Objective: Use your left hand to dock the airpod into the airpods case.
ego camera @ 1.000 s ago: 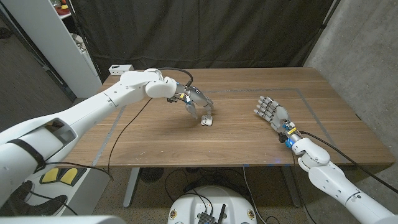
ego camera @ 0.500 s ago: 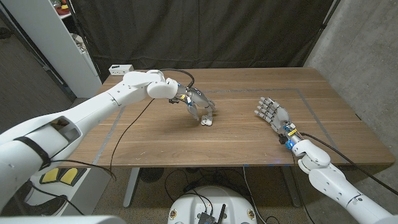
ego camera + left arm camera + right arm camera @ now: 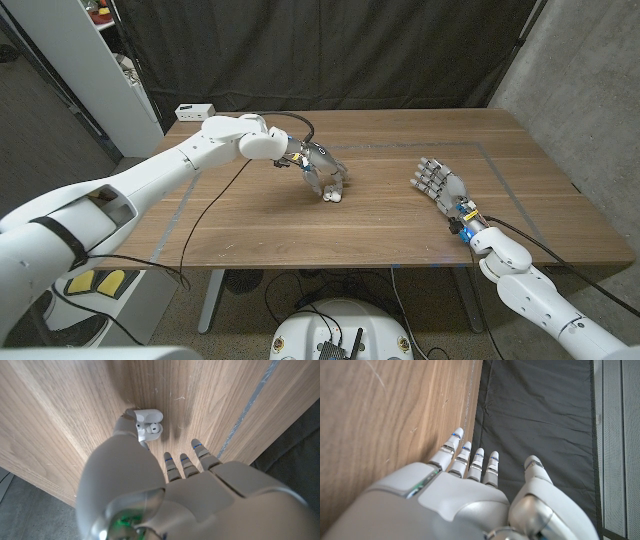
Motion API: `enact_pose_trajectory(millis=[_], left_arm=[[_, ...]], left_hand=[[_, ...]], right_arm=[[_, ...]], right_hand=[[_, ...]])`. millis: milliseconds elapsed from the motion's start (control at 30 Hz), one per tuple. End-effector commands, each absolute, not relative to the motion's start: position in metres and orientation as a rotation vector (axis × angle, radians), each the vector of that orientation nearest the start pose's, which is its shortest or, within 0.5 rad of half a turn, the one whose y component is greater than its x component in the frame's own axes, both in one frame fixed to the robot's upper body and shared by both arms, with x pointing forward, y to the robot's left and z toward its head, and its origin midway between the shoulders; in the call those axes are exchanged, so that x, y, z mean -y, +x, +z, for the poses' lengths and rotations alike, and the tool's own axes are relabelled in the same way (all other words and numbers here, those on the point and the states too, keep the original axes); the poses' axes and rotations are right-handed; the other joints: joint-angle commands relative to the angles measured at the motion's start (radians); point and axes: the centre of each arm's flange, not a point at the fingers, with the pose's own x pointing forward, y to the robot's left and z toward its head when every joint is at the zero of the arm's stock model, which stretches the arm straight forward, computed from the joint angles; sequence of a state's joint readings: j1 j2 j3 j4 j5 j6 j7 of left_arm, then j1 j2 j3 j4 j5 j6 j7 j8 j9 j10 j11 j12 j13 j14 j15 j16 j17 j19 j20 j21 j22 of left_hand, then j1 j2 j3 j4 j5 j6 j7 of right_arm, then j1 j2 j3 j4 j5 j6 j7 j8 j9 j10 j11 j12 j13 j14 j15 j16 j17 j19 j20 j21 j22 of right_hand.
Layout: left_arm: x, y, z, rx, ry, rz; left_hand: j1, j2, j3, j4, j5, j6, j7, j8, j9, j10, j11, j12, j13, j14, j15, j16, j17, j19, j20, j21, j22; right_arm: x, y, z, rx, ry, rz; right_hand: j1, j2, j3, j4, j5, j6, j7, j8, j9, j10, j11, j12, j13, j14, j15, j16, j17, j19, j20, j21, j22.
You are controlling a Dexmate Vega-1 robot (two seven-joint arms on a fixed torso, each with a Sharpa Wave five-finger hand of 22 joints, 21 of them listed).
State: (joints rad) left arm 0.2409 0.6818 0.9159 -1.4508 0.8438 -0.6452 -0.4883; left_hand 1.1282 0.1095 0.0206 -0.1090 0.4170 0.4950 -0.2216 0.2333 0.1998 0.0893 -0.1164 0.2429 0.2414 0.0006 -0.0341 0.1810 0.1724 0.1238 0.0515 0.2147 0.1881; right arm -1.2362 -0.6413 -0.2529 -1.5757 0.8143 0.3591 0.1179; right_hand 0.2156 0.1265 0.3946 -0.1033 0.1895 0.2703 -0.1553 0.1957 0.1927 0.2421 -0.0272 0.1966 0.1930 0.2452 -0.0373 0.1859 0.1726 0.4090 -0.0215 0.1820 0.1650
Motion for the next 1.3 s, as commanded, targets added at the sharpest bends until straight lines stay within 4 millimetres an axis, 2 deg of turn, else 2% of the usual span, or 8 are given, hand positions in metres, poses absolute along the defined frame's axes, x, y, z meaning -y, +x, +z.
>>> enact_pose_trajectory(millis=[33, 667, 867, 1067, 1300], left_arm=[[-0.103, 0.612, 0.050, 0.860, 2.245, -0.767], [-0.094, 0.618, 0.047, 0.860, 2.227, -0.811], [-0.091, 0.618, 0.047, 0.866, 2.221, -0.814], [-0.090, 0.618, 0.048, 0.873, 2.206, -0.815], [-0.088, 0.618, 0.046, 0.862, 2.198, -0.820]], left_hand=[[0.011, 0.004, -0.005, -0.002, -0.003, 0.023, 0.000, 0.007, 0.003, 0.011, -0.004, 0.006, -0.001, 0.012, -0.050, 0.006, 0.000, 0.013, 0.000, 0.007, 0.002], [0.016, 0.012, -0.014, 0.003, -0.010, 0.098, 0.000, 0.023, 0.006, 0.024, -0.010, 0.010, -0.004, 0.029, -0.055, 0.007, 0.001, 0.024, 0.006, 0.011, 0.005], [0.018, 0.017, -0.020, 0.007, -0.014, 0.165, 0.001, 0.042, 0.011, 0.033, -0.016, 0.012, -0.006, 0.034, -0.059, 0.006, 0.001, 0.030, 0.007, 0.014, 0.007], [0.027, 0.030, -0.030, 0.013, -0.025, 0.309, 0.000, 0.084, 0.022, 0.066, -0.037, 0.020, -0.011, 0.064, -0.077, 0.010, 0.001, 0.035, 0.005, 0.017, 0.009], [0.030, 0.034, -0.034, 0.016, -0.029, 0.358, -0.001, 0.098, 0.027, 0.085, -0.040, 0.025, -0.012, 0.081, -0.086, 0.012, 0.001, 0.041, 0.006, 0.020, 0.010]], right_arm=[[0.316, 0.565, -0.127, 0.533, 0.159, 0.291], [0.322, 0.565, -0.130, 0.531, 0.172, 0.280], [0.323, 0.565, -0.131, 0.532, 0.173, 0.280], [0.325, 0.565, -0.132, 0.530, 0.174, 0.279], [0.328, 0.565, -0.131, 0.527, 0.172, 0.278]], right_hand=[[-0.007, -0.004, 0.010, -0.001, 0.002, -0.002, 0.001, 0.000, 0.002, 0.008, 0.002, 0.001, 0.002, 0.007, -0.075, -0.001, 0.003, -0.003, -0.001, 0.007, 0.005], [-0.010, -0.006, 0.012, -0.001, 0.003, -0.003, 0.001, 0.000, 0.002, 0.005, 0.003, -0.001, 0.003, 0.007, -0.074, -0.001, 0.002, -0.004, 0.001, 0.007, 0.005], [-0.010, -0.007, 0.012, -0.002, 0.003, -0.003, 0.001, 0.000, 0.002, 0.005, 0.004, -0.001, 0.003, 0.007, -0.074, -0.001, 0.002, -0.004, 0.002, 0.007, 0.005], [-0.012, -0.007, 0.013, -0.002, 0.003, -0.003, 0.001, 0.000, 0.002, 0.005, 0.004, -0.001, 0.003, 0.007, -0.075, -0.001, 0.002, -0.005, 0.002, 0.007, 0.005], [-0.013, -0.007, 0.014, -0.002, 0.003, -0.003, 0.001, 0.000, 0.002, 0.005, 0.003, -0.001, 0.003, 0.006, -0.075, -0.001, 0.002, -0.005, 0.002, 0.007, 0.005]])
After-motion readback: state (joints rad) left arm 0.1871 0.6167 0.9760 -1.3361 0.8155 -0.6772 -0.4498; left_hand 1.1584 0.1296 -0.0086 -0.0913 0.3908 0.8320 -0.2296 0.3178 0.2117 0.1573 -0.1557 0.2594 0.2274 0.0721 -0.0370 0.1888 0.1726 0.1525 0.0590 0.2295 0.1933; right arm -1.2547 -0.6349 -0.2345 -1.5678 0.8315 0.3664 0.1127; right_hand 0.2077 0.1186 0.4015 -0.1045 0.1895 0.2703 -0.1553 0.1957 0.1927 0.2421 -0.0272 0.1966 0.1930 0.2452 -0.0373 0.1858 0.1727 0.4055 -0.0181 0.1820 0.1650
